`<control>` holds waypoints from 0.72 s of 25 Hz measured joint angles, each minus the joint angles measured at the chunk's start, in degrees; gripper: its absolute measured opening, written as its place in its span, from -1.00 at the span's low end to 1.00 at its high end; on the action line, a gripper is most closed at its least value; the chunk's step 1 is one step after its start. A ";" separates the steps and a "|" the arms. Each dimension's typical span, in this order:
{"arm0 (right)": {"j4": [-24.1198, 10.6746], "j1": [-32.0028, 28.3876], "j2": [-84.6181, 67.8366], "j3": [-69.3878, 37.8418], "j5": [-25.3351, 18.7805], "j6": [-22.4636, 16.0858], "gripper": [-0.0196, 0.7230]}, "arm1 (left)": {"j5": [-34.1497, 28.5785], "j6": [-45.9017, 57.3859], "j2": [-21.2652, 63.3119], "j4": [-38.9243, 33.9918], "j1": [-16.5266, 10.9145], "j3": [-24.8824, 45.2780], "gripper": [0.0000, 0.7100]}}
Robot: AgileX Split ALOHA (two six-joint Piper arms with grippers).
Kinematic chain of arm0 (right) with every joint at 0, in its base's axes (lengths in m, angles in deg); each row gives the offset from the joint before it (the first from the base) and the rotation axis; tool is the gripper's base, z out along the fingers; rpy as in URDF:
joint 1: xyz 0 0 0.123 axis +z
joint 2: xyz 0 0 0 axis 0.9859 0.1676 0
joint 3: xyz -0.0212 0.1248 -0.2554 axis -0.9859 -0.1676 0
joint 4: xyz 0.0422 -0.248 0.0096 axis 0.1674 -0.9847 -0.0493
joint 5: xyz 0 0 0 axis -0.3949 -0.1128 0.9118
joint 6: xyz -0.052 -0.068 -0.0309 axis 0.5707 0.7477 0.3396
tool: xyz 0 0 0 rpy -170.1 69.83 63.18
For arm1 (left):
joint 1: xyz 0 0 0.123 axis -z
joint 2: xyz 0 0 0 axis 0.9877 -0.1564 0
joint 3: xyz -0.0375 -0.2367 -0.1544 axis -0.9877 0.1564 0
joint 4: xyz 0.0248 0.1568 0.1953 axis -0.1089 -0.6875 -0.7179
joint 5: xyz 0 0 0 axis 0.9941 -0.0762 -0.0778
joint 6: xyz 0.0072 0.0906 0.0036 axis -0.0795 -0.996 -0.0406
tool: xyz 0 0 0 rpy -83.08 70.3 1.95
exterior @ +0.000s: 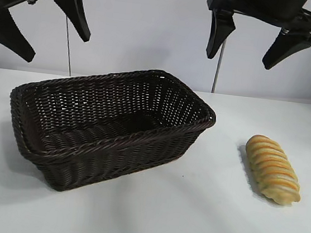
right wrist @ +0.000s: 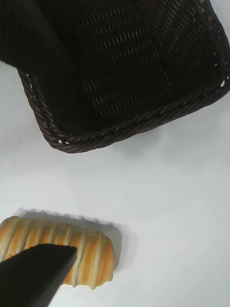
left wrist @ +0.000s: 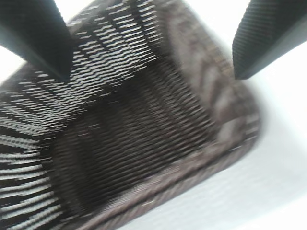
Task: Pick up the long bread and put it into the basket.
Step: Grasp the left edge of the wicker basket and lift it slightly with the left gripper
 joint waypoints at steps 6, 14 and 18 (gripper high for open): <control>0.00 0.00 0.00 0.00 -0.47 0.00 0.89 | -1.26 4.91 0.00 -4.76 0.00 5.30 0.83; 0.55 0.00 0.00 0.00 -0.64 0.00 0.89 | 7.18 6.07 0.00 -2.99 0.00 14.68 0.83; 0.68 0.00 0.00 0.00 -0.64 0.00 0.89 | 12.83 6.07 0.00 -2.32 0.00 16.79 0.83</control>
